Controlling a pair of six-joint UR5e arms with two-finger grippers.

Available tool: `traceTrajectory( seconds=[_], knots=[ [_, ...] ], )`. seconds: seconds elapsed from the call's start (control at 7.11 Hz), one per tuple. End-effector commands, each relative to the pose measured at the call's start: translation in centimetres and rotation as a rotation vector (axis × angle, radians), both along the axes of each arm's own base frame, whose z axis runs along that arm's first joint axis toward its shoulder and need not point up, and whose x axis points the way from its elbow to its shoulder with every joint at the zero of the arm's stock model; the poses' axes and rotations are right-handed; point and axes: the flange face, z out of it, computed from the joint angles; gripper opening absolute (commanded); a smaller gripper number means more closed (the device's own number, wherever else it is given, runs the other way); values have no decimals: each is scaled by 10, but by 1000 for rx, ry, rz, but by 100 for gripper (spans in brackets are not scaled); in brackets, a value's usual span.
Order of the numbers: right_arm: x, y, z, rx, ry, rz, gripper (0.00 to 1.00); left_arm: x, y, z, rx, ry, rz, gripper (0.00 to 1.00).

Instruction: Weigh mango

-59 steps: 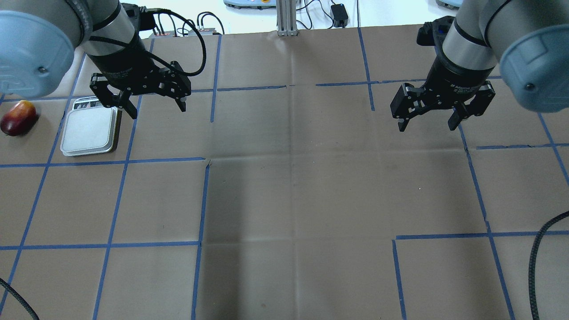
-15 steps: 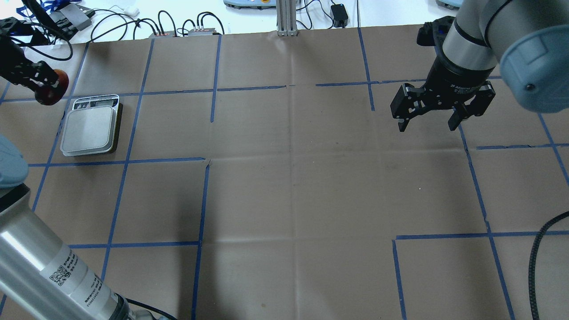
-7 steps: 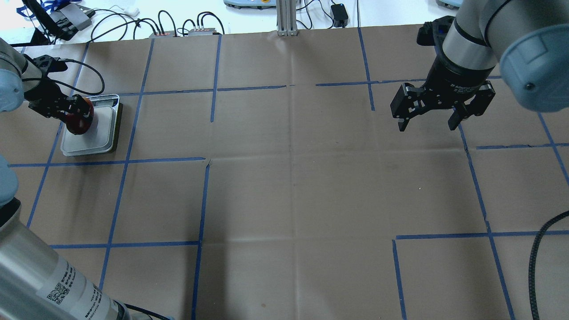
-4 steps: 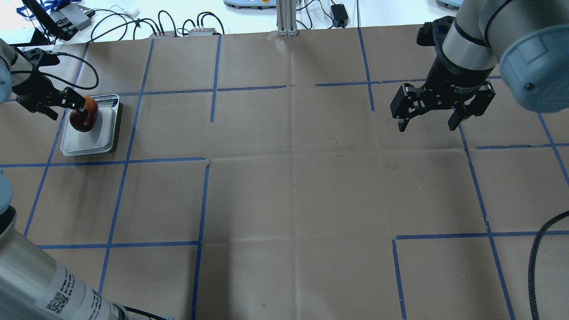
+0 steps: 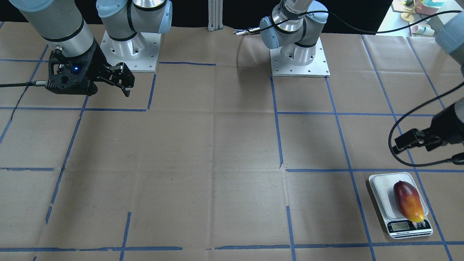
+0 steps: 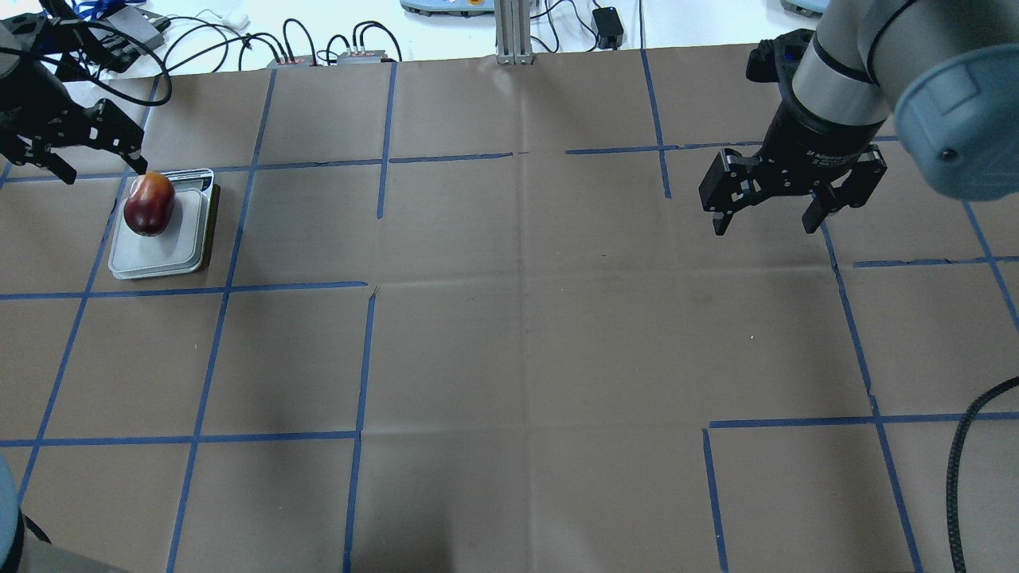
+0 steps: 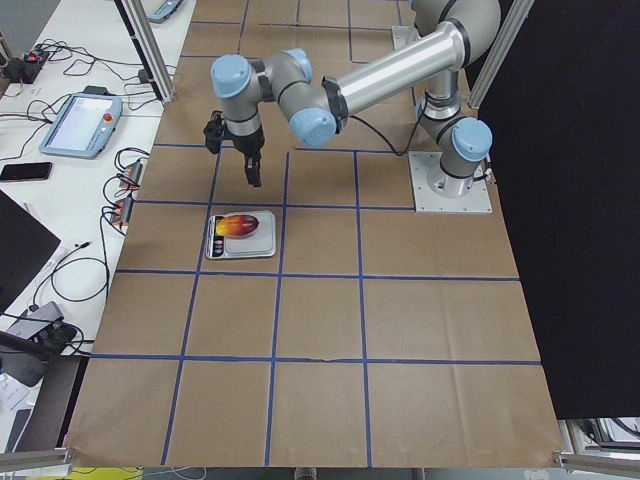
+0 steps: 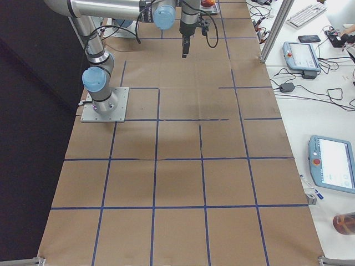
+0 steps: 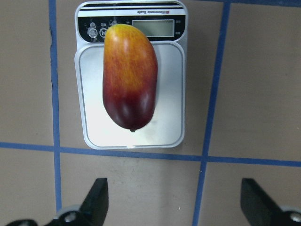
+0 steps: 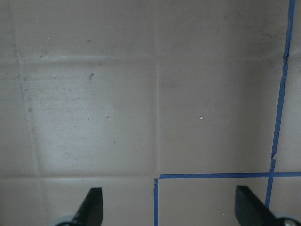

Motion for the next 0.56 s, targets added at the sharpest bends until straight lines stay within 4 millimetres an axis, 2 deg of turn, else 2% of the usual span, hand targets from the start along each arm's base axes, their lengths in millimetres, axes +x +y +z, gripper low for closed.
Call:
traceTrajectory(
  seconds=[0.0,0.14,0.42],
  knots=[
    [0,0,0,0,0,0,100,-108,46,55,4,-3,-19,100],
    [0,0,0,0,0,0,100,-146,69,64,24,0,-5,100],
    [0,0,1,-1,0,0,100,-195,80,62,29,1,36,100]
  ],
)
